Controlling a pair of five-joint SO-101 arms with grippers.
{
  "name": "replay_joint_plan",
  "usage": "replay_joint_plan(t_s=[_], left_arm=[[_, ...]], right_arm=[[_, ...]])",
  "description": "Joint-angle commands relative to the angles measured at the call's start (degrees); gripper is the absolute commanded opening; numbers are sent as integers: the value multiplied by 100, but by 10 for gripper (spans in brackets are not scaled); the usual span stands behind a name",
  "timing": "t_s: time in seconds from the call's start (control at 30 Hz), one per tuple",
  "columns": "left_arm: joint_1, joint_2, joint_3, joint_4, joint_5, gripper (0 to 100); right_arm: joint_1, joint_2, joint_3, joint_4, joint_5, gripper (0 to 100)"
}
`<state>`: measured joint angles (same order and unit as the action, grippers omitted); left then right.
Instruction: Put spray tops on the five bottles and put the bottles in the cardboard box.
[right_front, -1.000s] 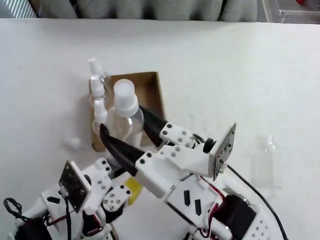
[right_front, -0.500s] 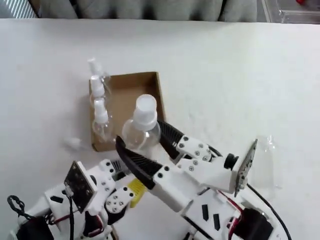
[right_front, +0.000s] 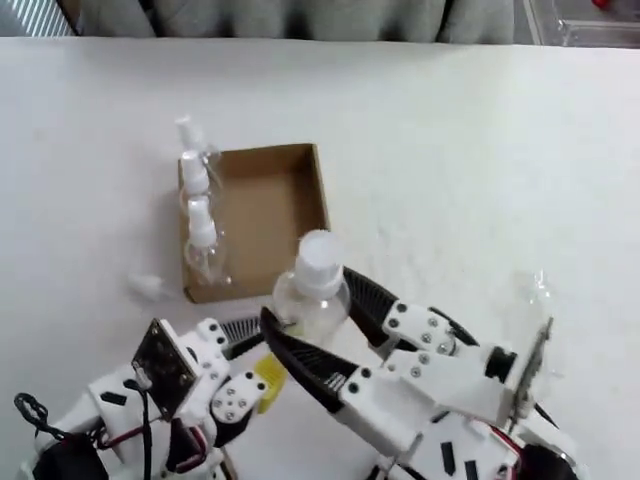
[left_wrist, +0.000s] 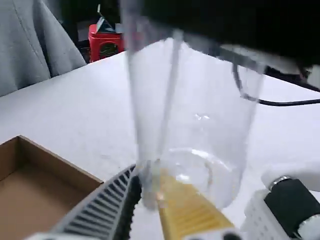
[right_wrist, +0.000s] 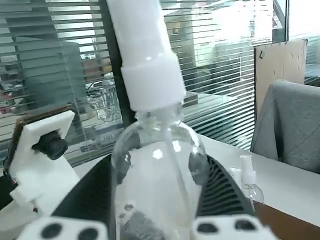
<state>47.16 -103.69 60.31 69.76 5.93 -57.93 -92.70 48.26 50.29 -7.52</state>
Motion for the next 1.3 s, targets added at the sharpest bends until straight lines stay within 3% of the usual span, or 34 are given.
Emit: replay_joint_plan(t_s=[0.0, 0.33, 0.73, 0.83, 1.27], left_arm=[[-576, -110, -176, -141, -9, 46], [-910, -110, -176, -123, -9, 46], [-2976, -110, -185, -167, -9, 46], [-3292, -110, -193, -264, -9, 46], [-4470, -101, -1125, -281, 9, 43]], right_arm=[[-180, -92, 62, 435, 88, 15], [-171, -215, 62, 505, 97, 15], [-145, -171, 97, 514, 334, 15], [-75, -189, 97, 497, 624, 15], [637, -145, 105, 462, 668, 15]])
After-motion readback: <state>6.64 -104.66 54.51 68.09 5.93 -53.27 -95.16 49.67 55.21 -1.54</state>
